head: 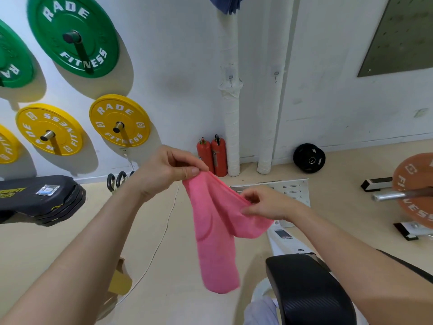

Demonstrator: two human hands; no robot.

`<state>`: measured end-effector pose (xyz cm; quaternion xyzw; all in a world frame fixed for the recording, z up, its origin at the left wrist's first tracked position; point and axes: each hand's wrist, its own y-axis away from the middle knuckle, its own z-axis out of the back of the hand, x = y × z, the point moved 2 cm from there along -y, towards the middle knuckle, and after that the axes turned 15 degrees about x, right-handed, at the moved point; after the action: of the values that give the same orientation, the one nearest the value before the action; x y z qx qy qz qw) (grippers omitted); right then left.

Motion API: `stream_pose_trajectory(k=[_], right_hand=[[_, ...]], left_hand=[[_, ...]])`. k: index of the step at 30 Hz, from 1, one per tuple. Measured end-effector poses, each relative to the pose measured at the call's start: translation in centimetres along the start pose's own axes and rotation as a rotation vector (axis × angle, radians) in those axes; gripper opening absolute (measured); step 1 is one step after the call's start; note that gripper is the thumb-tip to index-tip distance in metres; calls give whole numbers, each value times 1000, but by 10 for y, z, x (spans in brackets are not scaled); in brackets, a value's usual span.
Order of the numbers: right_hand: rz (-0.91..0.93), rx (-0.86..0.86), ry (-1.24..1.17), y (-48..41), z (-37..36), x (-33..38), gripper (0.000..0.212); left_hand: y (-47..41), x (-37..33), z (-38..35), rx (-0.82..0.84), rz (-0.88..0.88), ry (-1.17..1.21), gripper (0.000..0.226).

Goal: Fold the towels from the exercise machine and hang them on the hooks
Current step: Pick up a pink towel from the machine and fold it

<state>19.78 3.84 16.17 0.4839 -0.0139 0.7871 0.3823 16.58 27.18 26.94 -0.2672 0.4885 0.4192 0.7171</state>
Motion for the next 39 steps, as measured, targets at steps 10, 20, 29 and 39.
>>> stream_pose_trajectory(k=[10,20,29,39], right_hand=[[-71,-250,-403,29,21,-42,2],[-117,-536,-1168,25,25,-71,7],[-257,-758,-813,18,34,-67,13],[-33,-422,-953,29,23,-23,23]], left_hand=[[12,49,40,-200,245,-355,39],[9,85,2,114,336,-236,56],[-7,104,-48,227,130,-939,43],[-28,59,-71,211,-90,-808,17]])
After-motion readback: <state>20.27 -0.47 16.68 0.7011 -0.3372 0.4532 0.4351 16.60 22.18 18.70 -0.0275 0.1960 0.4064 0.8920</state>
